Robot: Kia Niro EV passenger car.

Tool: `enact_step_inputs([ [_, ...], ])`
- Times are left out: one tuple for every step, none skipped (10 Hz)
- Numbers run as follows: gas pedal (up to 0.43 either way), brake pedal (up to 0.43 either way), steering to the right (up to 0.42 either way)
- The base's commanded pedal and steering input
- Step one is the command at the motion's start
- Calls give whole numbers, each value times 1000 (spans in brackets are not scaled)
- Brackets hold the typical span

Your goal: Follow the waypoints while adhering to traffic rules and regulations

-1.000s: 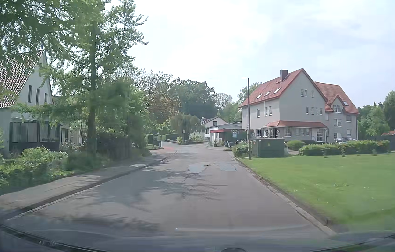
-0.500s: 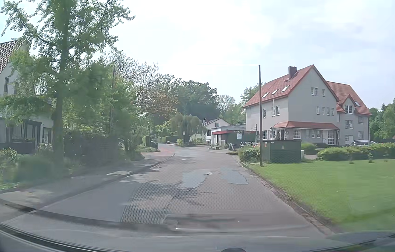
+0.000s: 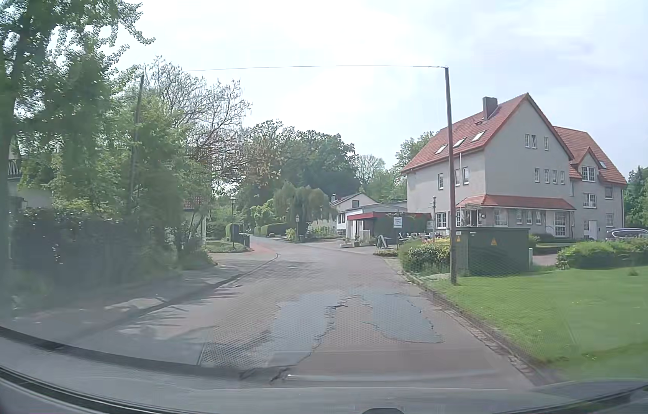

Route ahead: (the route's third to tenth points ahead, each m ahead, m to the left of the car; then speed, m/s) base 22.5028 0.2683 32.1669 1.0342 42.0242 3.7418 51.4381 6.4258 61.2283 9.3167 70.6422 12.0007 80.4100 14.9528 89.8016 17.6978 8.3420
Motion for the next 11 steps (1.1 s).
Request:
enact_step_inputs([
  [98,0,3],
  [98,0,5],
  [87,0,5],
  [0,0,4],
  [0,0,4],
  [0,0,2],
  [0,0,1],
  [0,0,4],
  [0,0,4],
  [0,0,4],
  [0,0,2],
])
